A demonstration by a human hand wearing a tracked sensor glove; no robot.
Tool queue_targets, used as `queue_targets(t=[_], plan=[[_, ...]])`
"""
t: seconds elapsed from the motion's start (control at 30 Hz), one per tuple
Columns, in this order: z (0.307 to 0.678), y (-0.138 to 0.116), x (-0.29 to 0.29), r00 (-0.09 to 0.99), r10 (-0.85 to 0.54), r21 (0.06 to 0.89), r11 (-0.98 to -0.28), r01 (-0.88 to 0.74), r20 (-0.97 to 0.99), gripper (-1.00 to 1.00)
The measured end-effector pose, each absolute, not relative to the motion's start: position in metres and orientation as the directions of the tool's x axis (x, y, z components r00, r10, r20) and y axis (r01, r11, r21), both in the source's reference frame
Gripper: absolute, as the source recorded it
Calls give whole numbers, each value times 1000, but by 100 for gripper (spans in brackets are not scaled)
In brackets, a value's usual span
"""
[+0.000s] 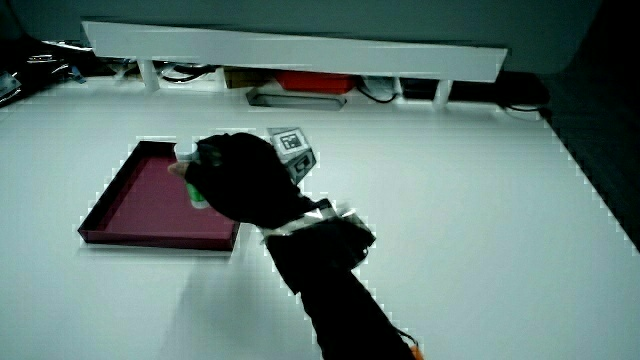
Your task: Pick glue stick
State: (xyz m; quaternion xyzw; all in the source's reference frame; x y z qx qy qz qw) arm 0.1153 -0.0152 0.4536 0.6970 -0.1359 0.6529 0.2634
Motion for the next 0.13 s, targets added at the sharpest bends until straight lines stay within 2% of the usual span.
queue_targets(t=[0.03, 0.07, 0.1, 0.13], plan=[[451, -15, 119, 84, 146, 169, -830, -531, 986, 100], [449, -15, 125, 120, 156, 196, -827, -526, 980, 100], [449, -14, 129, 97, 146, 175, -833, -524, 985, 100], [446, -14, 134, 128, 135, 182, -841, -510, 983, 100]])
